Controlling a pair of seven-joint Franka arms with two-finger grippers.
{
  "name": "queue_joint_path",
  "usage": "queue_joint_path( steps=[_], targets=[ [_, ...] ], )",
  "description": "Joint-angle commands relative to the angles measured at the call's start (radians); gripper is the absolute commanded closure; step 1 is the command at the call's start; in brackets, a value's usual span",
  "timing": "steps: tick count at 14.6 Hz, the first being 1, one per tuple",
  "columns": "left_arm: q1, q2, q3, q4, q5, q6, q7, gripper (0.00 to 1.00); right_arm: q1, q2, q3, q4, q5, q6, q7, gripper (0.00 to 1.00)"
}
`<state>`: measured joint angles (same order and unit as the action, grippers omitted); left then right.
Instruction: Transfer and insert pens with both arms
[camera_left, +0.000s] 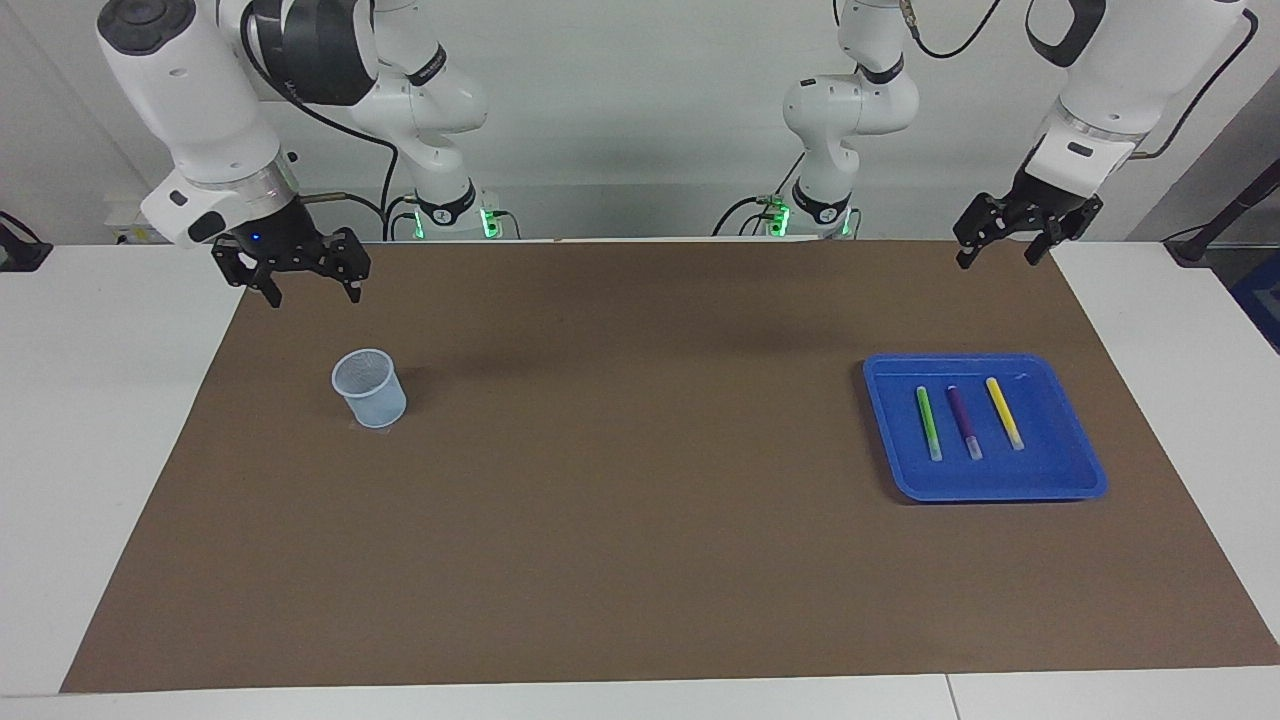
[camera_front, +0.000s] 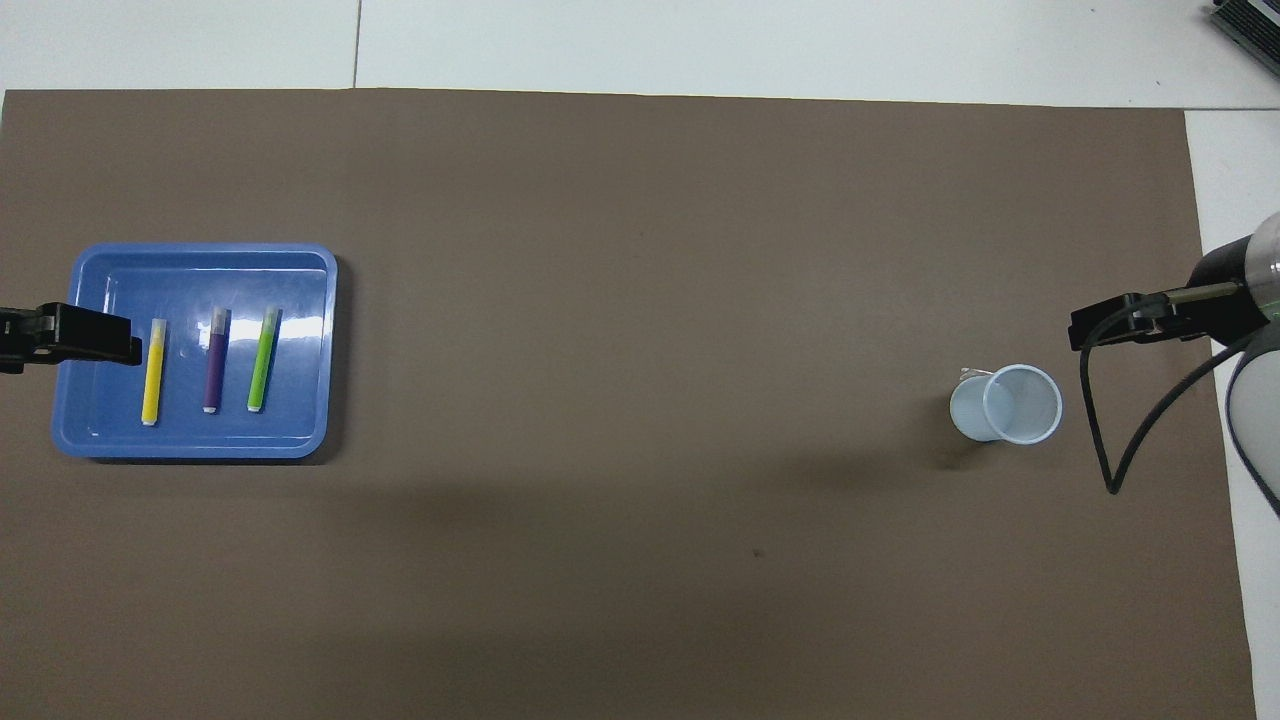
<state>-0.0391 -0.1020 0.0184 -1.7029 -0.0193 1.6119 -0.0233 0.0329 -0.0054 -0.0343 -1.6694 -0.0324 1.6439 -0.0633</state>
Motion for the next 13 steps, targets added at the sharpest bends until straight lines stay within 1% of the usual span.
queue_joint_path(
  steps=[1,6,10,13],
  targets=[
    [0.011,-0.015,-0.011,-0.006,0.016,0.008,0.011,0.00,-0.005,-0.004,0.005,0.000,0.020,-0.015,0.014,0.00],
    [0.013,-0.015,-0.009,-0.007,0.016,0.006,0.013,0.00,-0.007,-0.011,0.005,-0.016,0.020,-0.022,0.013,0.00],
    [0.013,-0.016,-0.009,-0.012,0.016,0.006,0.013,0.00,-0.005,-0.018,0.007,-0.020,0.022,-0.053,0.010,0.00],
    [0.013,-0.016,-0.008,-0.014,0.015,0.005,0.003,0.00,0.021,-0.019,0.013,-0.020,0.022,-0.079,0.002,0.00]
  ],
)
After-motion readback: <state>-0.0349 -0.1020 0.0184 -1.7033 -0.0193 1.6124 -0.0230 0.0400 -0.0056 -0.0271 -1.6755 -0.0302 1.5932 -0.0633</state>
